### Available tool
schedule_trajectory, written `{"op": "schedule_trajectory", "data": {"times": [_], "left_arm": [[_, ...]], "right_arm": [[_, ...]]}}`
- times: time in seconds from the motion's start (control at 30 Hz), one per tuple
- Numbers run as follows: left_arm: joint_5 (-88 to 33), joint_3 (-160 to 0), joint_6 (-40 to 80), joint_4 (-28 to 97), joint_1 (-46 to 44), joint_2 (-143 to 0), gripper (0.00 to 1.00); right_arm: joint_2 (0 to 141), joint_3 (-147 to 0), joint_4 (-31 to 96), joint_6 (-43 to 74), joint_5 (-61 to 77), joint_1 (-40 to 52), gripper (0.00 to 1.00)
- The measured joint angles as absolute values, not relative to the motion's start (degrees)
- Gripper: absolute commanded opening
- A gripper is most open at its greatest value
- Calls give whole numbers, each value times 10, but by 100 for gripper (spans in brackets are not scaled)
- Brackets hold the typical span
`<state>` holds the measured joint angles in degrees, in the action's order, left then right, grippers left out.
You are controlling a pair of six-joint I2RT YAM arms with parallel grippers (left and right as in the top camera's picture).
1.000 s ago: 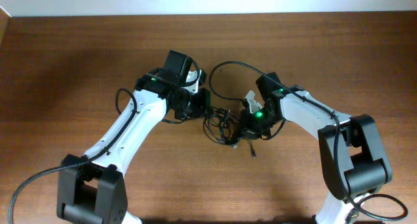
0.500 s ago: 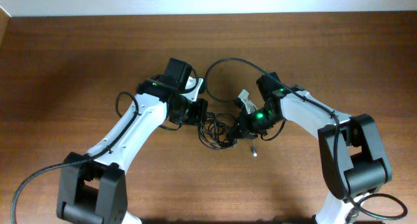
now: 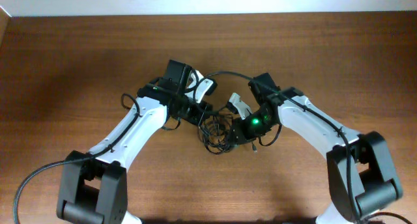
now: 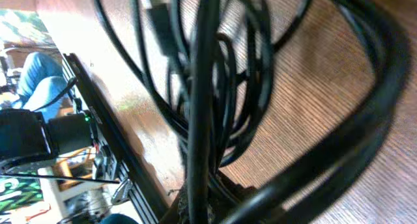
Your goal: Untangle cables
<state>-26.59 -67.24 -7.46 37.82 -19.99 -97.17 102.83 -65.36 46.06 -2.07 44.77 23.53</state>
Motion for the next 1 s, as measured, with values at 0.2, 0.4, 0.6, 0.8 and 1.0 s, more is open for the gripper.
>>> {"op": "schedule_trajectory", "data": {"times": [0.2, 0.4, 0.6, 0.8, 1.0], "left_arm": [[-419, -672, -121, 368, -154, -972, 0], [-663, -672, -127, 359, -33, -972, 0], [-649, -672, -127, 377, -25, -972, 0], [-601, -672, -146, 381, -60, -972, 0], [-538, -668, -166, 390, -62, -972, 0]], "right_arm": [[949, -654, 462, -49, 424, 236, 4], [944, -655, 457, -77, 423, 237, 5], [944, -655, 462, -94, 444, 238, 54], [944, -667, 473, -76, 475, 238, 61], [944, -681, 461, 61, 477, 169, 35]]}}
